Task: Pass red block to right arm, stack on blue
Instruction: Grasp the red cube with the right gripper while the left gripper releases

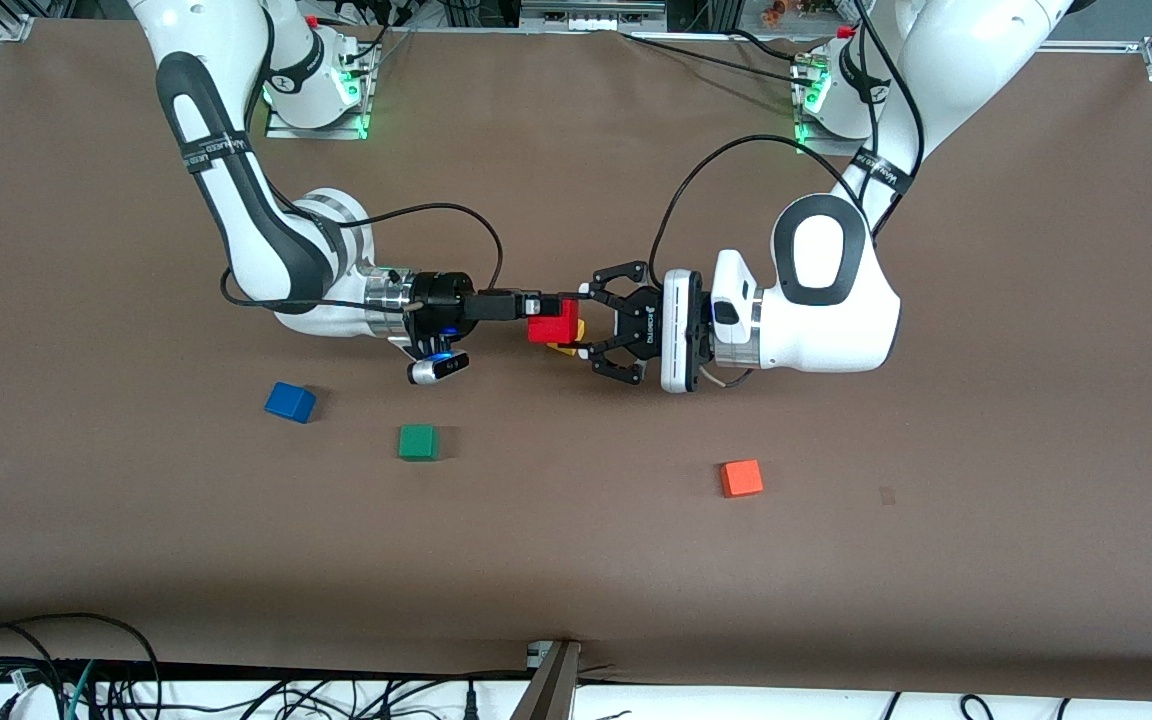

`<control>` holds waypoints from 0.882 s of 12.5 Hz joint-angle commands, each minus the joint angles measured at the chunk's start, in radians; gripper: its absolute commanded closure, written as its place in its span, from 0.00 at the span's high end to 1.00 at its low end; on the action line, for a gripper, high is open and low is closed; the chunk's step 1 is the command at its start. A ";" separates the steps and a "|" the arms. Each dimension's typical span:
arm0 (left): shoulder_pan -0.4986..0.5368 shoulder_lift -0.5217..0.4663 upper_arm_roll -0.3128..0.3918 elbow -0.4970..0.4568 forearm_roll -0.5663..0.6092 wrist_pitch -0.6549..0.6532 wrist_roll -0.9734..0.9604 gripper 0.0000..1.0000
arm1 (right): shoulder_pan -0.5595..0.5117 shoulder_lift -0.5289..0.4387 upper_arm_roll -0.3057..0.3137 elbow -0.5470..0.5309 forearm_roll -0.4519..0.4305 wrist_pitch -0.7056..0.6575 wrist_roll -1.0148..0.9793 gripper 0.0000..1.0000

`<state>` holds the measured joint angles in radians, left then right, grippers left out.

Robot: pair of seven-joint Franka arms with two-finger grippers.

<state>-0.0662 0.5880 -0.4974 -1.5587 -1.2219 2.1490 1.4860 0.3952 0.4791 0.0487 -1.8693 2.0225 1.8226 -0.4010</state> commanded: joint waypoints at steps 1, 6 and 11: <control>-0.007 0.009 -0.001 0.029 -0.025 0.002 -0.078 0.79 | -0.004 -0.011 -0.003 -0.008 0.032 0.006 -0.027 0.17; 0.012 0.003 0.005 0.049 -0.008 -0.008 -0.116 1.00 | -0.006 -0.014 -0.023 -0.007 0.000 0.016 -0.030 0.17; 0.107 -0.004 0.013 0.049 0.195 -0.129 -0.170 1.00 | -0.007 -0.014 -0.081 0.021 -0.230 0.118 -0.013 0.17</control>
<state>-0.0027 0.5879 -0.4827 -1.5273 -1.1247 2.0747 1.3570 0.3926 0.4783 -0.0125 -1.8623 1.8832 1.9169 -0.4184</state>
